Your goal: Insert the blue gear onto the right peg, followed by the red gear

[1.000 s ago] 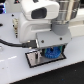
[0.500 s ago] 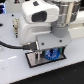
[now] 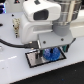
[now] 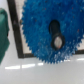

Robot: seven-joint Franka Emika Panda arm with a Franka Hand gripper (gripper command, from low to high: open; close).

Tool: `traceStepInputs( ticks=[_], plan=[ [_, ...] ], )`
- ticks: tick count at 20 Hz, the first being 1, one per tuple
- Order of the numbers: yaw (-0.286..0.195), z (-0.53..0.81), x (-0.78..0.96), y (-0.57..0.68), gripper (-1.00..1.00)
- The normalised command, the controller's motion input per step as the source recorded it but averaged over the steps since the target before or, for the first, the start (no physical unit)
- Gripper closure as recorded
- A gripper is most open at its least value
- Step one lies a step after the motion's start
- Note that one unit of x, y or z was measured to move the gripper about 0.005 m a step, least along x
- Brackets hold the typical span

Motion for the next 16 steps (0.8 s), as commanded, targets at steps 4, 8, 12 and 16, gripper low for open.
traceStepInputs(
  ticks=[4, 8, 12, 16],
  plan=[
    [0.0, 0.41, -0.33, 0.14, -1.0],
    [0.0, 0.25, -0.5, 0.24, -1.0],
    [0.0, 0.12, -0.47, 0.39, -1.0],
    [0.0, 0.04, -0.57, 0.45, -1.0]
  ],
)
